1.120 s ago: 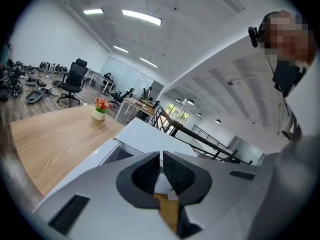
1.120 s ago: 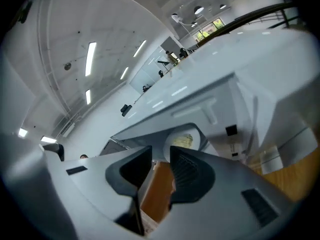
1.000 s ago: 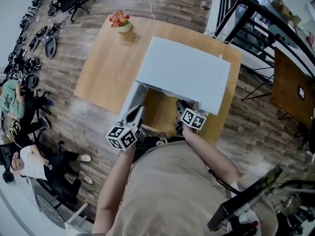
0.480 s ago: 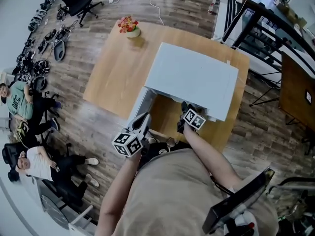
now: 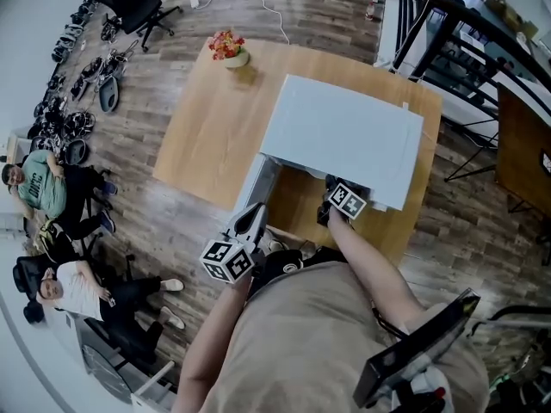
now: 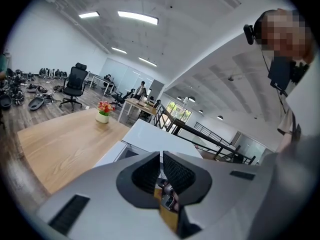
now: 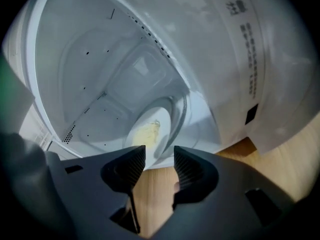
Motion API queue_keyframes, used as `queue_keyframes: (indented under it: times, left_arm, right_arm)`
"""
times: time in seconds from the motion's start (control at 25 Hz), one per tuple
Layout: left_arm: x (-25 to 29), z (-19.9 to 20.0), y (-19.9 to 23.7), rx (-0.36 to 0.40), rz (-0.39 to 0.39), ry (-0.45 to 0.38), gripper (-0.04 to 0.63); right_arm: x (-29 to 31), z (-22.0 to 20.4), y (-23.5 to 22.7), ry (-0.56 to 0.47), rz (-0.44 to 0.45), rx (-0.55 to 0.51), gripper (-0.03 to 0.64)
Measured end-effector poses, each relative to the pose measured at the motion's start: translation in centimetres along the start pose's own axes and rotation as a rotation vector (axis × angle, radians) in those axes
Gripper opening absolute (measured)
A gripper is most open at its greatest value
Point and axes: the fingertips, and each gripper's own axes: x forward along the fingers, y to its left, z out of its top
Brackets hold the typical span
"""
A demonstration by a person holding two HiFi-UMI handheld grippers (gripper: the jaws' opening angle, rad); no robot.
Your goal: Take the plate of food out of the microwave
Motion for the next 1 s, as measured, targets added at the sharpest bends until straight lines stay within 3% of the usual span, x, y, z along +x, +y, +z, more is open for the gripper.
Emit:
queue_keyframes:
  times: [0.2,0.28,0.36,0.64,1.0]
  left_arm:
    - [-0.4,0.2,0.4,-0.001,0.007,-0.001,0.002]
    - [-0.6,0.1,0.6,-0.005,0.014,-0.003,0.002]
    - [-0.8,0.0,0.8,-0.009,0.019,-0.004,0.002]
    - [-0.7,-0.6,0.9,-0.026,0.022,0.000,0.002]
    - [0.0,-0.9,0.0,-0.026,0.007,0.011,0.002]
  right_arm:
    - [0.6,-0.1,0.3,0.006,0.008,0.040,0.174]
    - [0.7,-0.2,0.0,0.013,-0.001,0.067,0.110]
    - [0.7,-0.3,-0.1,0.015,0.016,0.119,0.098]
    - [-0.5,-0.4,-0.2,-0.012,0.151,0.397,0.031]
    - [-3.0,-1.1,2.0,0.013,0.368,0.594,0.014]
